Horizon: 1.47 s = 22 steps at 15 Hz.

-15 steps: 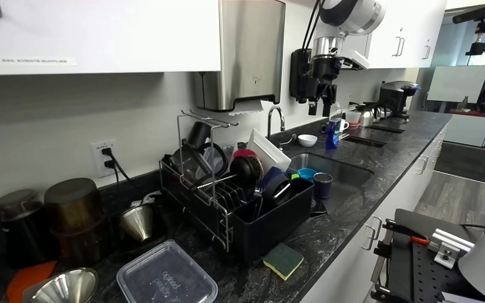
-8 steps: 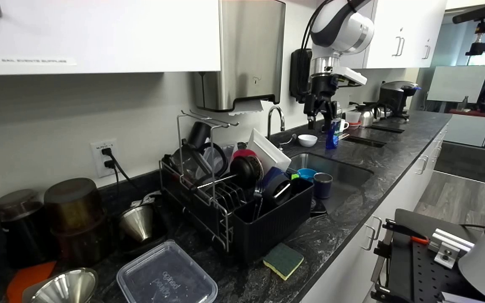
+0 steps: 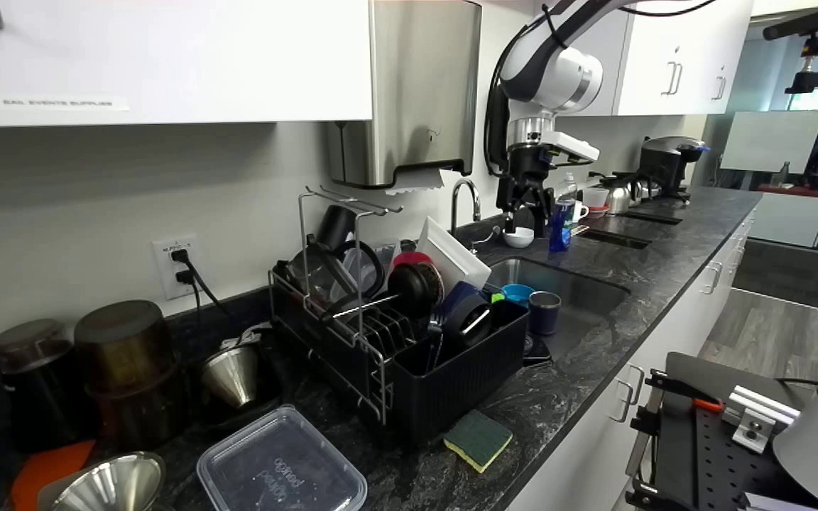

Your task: Take the straw out of the sink and put it in the cutlery compartment, pick the lid on the tray, place it on the cup in the sink, lift the cup, drop it in the sink then move the pan in the sink to the left

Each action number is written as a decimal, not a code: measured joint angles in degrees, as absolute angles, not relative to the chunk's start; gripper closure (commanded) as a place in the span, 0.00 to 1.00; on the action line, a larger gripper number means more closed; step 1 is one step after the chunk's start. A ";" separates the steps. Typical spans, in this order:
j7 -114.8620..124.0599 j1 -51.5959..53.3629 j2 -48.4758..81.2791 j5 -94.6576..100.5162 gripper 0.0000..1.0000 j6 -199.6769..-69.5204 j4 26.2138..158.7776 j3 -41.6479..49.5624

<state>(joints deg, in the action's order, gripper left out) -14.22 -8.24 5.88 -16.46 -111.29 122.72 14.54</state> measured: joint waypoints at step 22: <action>-14.21 -11.81 21.32 -18.07 0.00 -120.02 120.51 11.22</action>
<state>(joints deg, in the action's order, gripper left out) -14.21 -11.81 21.32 -18.07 -120.02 120.51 11.22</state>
